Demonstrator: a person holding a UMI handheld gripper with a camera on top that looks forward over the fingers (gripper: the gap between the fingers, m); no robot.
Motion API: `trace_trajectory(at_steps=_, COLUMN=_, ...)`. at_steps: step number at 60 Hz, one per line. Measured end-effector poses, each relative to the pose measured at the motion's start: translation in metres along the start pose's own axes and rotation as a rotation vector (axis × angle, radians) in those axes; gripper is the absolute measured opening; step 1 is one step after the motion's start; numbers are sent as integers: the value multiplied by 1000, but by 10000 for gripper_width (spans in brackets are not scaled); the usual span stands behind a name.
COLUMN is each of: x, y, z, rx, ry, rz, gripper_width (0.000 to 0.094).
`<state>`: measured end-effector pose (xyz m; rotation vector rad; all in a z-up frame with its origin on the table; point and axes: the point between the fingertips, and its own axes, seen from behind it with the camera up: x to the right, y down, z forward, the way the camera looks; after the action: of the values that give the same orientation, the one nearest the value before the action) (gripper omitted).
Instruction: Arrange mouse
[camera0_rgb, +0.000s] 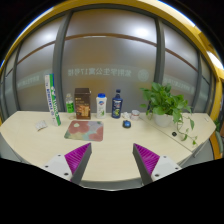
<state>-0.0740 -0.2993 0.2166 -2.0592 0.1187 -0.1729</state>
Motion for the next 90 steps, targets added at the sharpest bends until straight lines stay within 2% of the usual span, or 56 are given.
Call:
trace_trajectory(at_steps=8, x=12, y=14, z=17, rx=-51, ry=10, rz=25, gripper_width=853)
trace_trajectory(at_steps=21, x=50, y=42, z=90, rx=-156, ry=29, rz=39, gripper_width=854)
trace_trajectory(at_steps=53, x=111, y=6, z=419, rx=-232, ry=12, rz=19, gripper_width=839)
trace_trajectory(at_steps=58, x=113, y=9, z=452, rx=-251, ry=4, rz=24, gripper_width=794)
trace_trajectory(at_steps=67, x=110, y=14, z=483, rx=-281, ry=-15, rz=50, gripper_width=637)
trace_trajectory(at_steps=70, x=110, y=14, z=485, rx=-272, ry=-18, rz=59, gripper_width=516)
trace_trajectory(at_steps=83, x=113, y=10, z=484, rx=-257, ry=2, rz=5, gripper_width=378)
trace_trajectory(at_steps=90, x=114, y=-8, z=466, rx=-236, ry=25, rz=4, gripper_width=366)
